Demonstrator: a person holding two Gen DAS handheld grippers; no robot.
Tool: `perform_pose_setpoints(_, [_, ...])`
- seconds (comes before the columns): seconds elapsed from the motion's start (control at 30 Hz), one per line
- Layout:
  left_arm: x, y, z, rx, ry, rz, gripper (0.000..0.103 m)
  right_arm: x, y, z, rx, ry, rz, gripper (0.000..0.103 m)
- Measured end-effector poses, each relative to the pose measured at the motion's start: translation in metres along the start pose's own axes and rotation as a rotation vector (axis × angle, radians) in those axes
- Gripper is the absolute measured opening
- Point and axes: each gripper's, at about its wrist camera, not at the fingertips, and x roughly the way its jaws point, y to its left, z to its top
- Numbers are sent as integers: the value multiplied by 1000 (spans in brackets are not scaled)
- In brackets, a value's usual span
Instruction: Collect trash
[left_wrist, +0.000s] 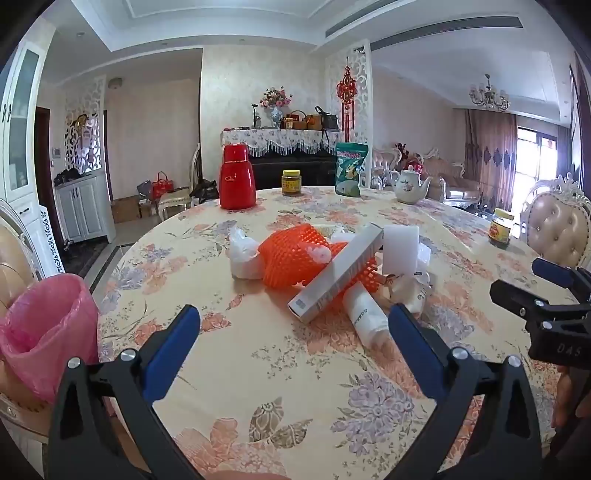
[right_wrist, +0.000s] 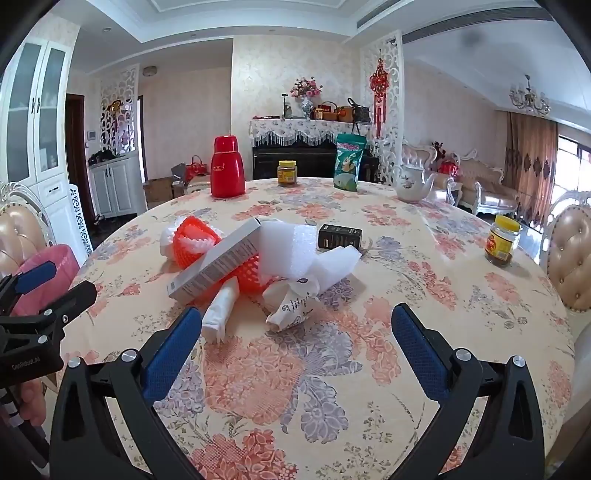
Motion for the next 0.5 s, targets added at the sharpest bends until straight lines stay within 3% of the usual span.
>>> perform_pose_setpoints(0.5, [3, -3, 0, 3, 6, 7, 99, 4, -3, -2, 23, 1, 24, 96])
